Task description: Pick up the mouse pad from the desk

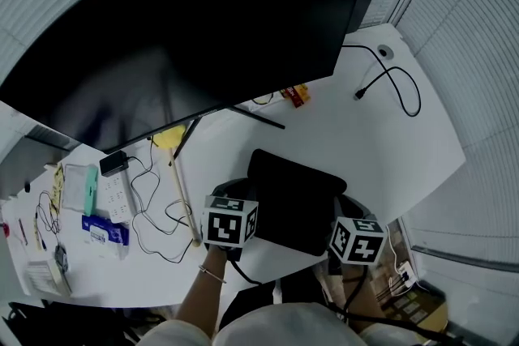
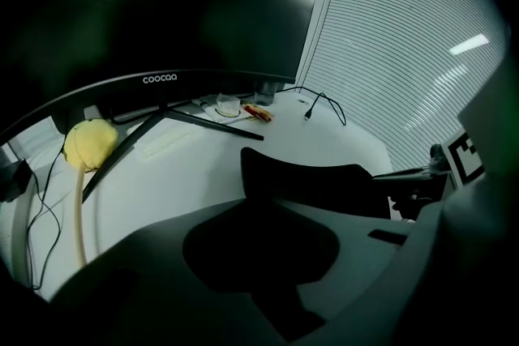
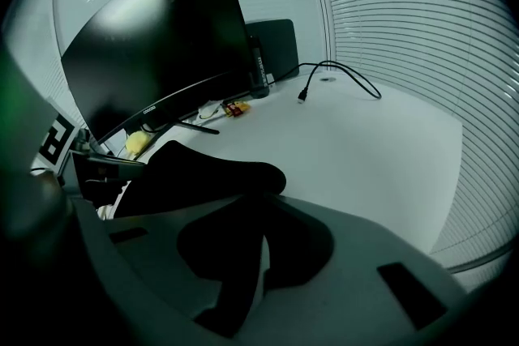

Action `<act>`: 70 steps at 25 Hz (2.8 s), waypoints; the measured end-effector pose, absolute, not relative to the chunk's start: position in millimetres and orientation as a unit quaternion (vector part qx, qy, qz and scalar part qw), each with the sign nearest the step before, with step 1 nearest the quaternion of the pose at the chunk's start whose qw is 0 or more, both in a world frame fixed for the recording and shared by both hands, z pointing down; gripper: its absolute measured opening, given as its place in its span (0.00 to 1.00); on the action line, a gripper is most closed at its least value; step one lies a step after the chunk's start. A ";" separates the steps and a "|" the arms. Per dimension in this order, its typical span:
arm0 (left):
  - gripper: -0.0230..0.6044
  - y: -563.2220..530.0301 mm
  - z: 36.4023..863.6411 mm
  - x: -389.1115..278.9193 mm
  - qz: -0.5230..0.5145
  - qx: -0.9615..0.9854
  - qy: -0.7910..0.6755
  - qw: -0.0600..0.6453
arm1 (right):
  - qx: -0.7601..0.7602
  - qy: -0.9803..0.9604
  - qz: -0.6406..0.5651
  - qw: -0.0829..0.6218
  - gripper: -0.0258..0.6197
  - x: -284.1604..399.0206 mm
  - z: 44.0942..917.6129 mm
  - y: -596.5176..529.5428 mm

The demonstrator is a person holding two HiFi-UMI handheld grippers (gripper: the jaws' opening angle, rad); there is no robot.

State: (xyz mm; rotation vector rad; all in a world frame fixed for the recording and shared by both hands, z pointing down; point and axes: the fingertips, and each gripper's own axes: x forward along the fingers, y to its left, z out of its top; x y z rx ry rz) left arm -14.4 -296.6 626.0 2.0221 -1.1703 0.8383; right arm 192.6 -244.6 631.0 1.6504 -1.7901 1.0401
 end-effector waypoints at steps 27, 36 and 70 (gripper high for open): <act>0.11 -320.9 472.8 40.1 0.202 0.850 -0.458 0.164 | 0.690 -0.674 0.222 0.144 0.13 246.4 470.6 -260.6; 0.11 -344.6 395.9 55.6 0.139 0.870 -0.464 0.097 | 0.698 -0.693 0.148 0.105 0.13 261.0 393.7 -281.3; 0.11 -361.1 357.9 81.2 0.103 0.886 -0.447 0.062 | 0.709 -0.688 0.119 0.092 0.12 282.5 355.9 -290.5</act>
